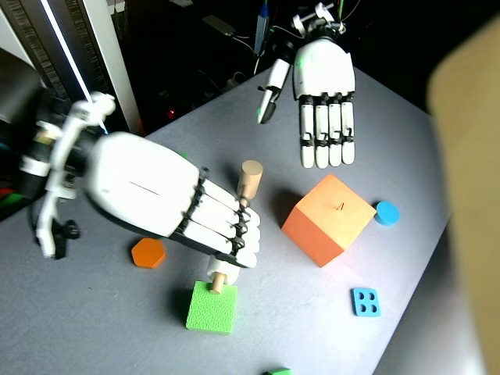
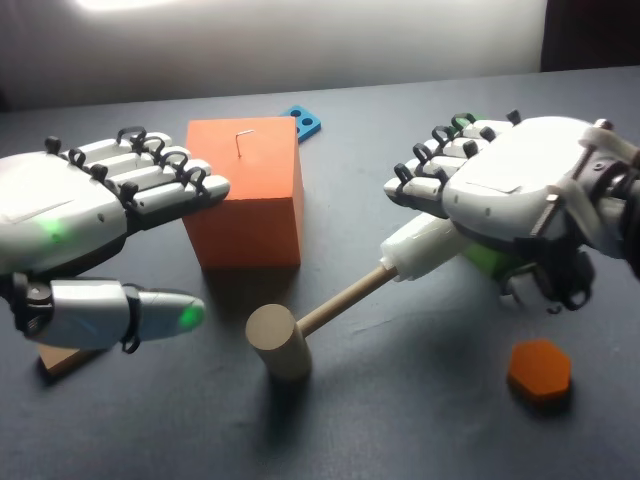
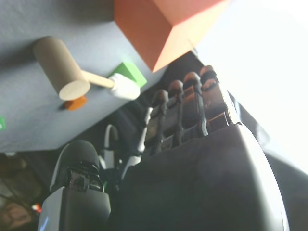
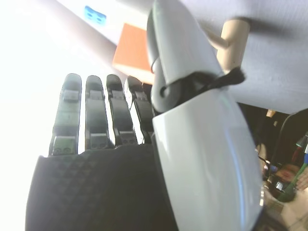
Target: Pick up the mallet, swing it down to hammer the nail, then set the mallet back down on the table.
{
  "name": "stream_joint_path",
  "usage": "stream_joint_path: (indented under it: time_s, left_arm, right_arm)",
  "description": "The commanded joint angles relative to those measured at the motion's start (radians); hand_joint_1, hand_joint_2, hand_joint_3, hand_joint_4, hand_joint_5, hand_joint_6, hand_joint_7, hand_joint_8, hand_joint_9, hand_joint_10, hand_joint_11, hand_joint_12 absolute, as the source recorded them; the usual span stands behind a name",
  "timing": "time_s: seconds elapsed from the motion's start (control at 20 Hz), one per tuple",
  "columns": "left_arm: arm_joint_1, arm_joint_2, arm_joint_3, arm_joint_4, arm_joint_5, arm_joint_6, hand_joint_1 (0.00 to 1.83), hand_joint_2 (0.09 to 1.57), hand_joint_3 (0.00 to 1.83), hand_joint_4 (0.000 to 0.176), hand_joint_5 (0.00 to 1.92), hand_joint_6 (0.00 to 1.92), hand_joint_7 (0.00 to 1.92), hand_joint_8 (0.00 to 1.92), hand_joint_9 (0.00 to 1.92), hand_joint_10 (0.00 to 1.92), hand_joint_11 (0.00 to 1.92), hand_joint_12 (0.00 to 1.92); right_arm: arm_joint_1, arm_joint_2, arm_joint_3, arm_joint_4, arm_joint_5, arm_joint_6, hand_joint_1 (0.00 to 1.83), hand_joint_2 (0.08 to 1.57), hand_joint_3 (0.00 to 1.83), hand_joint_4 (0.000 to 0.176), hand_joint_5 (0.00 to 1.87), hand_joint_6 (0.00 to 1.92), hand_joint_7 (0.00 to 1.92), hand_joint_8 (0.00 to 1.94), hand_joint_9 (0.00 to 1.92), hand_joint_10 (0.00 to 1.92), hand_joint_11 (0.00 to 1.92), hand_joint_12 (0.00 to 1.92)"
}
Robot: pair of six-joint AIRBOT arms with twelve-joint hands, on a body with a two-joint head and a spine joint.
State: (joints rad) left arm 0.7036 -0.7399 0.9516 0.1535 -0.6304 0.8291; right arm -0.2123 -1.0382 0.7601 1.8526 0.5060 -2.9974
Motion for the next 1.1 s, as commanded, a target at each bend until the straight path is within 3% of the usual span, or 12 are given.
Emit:
stream_joint_path:
  time_s: [0.0,0.15,0.55,1.05]
  left_arm:
    - [-0.004,-0.001,0.008,-0.004,-0.135,-0.012,0.00,1.24,0.00,0.000,0.06,0.00,0.05,0.00,0.02,0.00,0.01,0.00]
    - [0.002,-0.029,0.045,0.036,-0.144,-0.065,0.00,1.23,0.00,0.000,0.06,0.01,0.05,0.00,0.02,0.00,0.01,0.01]
    - [0.003,-0.078,0.115,0.037,-0.146,-0.079,0.00,1.23,0.00,0.000,0.04,0.00,0.03,0.00,0.01,0.00,0.00,0.00]
    - [0.007,-0.114,0.131,0.037,-0.123,-0.080,0.00,1.22,0.00,0.000,0.04,0.01,0.05,0.01,0.02,0.01,0.00,0.00]
  right_arm:
    - [0.018,-0.006,0.006,-0.032,0.008,-0.008,1.33,1.00,0.01,0.000,0.09,0.00,0.08,0.00,0.05,0.00,0.00,0.34]
    - [0.029,-0.063,0.045,0.008,0.029,-0.006,1.33,1.01,0.01,0.000,0.10,0.00,0.07,0.01,0.03,0.01,0.00,0.24]
    - [-0.012,-0.159,0.154,0.018,0.044,-0.009,1.34,0.99,0.00,0.000,0.10,0.00,0.08,0.00,0.04,0.00,0.00,0.29]
    - [-0.083,-0.297,0.318,0.018,0.000,-0.003,1.36,1.02,0.00,0.000,0.10,0.00,0.08,0.00,0.04,0.00,0.00,0.21]
